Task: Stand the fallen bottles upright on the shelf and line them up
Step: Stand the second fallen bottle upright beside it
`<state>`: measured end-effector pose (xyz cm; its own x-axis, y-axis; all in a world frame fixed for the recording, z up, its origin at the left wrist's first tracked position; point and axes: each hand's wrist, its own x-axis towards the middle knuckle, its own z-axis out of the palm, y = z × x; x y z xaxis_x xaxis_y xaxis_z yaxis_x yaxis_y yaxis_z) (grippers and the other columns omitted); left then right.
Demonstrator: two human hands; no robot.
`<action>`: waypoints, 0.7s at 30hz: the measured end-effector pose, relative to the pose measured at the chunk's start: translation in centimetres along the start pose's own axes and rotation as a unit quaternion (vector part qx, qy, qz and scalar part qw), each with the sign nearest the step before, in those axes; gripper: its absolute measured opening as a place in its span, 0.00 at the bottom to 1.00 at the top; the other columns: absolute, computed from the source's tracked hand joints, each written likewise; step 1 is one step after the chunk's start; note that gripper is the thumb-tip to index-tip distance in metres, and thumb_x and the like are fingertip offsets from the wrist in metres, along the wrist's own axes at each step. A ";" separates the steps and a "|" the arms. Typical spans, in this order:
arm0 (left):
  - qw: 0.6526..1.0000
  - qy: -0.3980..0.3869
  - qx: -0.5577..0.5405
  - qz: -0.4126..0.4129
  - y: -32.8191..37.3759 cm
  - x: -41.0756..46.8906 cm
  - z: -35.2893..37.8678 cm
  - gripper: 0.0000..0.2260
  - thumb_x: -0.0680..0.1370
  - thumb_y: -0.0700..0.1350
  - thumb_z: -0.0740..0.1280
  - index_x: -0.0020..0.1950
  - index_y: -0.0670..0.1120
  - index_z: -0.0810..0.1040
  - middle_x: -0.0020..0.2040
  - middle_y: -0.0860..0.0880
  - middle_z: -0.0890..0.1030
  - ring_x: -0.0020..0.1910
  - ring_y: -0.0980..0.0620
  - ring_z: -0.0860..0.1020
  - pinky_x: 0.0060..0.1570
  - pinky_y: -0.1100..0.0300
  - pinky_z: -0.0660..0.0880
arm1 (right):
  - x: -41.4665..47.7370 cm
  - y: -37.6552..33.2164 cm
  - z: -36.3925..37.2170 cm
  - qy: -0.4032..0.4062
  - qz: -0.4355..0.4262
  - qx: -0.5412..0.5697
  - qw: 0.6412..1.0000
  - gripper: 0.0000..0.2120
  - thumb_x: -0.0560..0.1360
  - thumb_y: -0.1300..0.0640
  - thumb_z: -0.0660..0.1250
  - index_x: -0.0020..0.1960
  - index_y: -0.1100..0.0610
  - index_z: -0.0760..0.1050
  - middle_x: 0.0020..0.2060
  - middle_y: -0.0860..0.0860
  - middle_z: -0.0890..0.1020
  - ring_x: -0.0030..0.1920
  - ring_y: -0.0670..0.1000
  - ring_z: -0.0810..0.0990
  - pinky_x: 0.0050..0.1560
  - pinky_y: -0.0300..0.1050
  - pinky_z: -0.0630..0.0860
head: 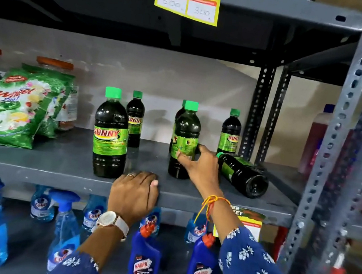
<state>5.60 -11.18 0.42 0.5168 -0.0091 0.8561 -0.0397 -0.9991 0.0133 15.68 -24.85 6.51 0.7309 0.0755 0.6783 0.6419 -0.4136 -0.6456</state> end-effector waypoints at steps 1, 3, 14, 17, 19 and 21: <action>1.000 -0.001 0.001 0.000 0.0 0.0 0.0 0.17 0.76 0.46 0.54 0.42 0.44 0.81 0.39 0.45 0.84 0.35 0.44 0.80 0.35 0.55 0.75 | 0.0 0.1 0.0 -0.007 -0.004 0.003 1.000 0.14 0.62 0.44 0.72 0.42 0.51 0.78 0.37 0.53 0.84 0.39 0.54 0.82 0.38 0.48 0.77; 1.000 0.002 0.003 -0.001 0.0 0.0 0.1 0.17 0.76 0.46 0.54 0.43 0.43 0.81 0.39 0.44 0.84 0.35 0.44 0.80 0.35 0.54 0.75 | 0.1 0.1 0.1 -0.018 -0.003 0.005 1.000 0.15 0.62 0.42 0.71 0.43 0.51 0.78 0.38 0.51 0.84 0.40 0.52 0.82 0.39 0.47 0.78; 1.000 0.009 0.007 0.000 0.3 0.0 -0.4 0.16 0.75 0.45 0.56 0.42 0.43 0.82 0.39 0.45 0.84 0.35 0.45 0.81 0.35 0.56 0.73 | 0.9 1.2 0.9 -0.128 0.102 0.086 0.983 0.32 0.57 0.53 0.76 0.56 0.54 0.65 0.51 0.53 0.79 0.54 0.54 0.78 0.52 0.47 0.74; 1.000 0.005 0.006 0.002 0.3 0.0 -0.4 0.16 0.75 0.45 0.56 0.42 0.43 0.82 0.40 0.45 0.85 0.35 0.45 0.81 0.36 0.56 0.73 | 0.8 1.3 0.8 -0.134 0.098 0.137 0.977 0.37 0.53 0.51 0.78 0.56 0.52 0.62 0.47 0.45 0.77 0.49 0.46 0.78 0.44 0.38 0.72; 1.000 0.004 0.008 0.001 0.3 0.0 -0.3 0.16 0.75 0.45 0.55 0.42 0.42 0.82 0.40 0.45 0.85 0.35 0.45 0.81 0.36 0.56 0.73 | 0.8 1.3 0.9 -0.135 0.085 0.123 0.980 0.37 0.54 0.51 0.79 0.55 0.52 0.61 0.46 0.43 0.75 0.47 0.42 0.76 0.42 0.35 0.70; 1.000 0.004 0.009 -0.002 0.3 0.0 -0.3 0.16 0.75 0.46 0.55 0.42 0.43 0.82 0.40 0.45 0.85 0.36 0.45 0.81 0.36 0.56 0.73 | 1.1 1.7 1.1 -0.125 0.097 0.134 0.978 0.34 0.58 0.58 0.78 0.56 0.54 0.61 0.47 0.47 0.77 0.48 0.49 0.78 0.47 0.42 0.74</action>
<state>5.29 -11.51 0.59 0.5106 -0.0050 0.8598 -0.0230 -0.9997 0.0079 17.81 -24.51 5.77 0.8573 0.2530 0.4483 0.4986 -0.1917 -0.8454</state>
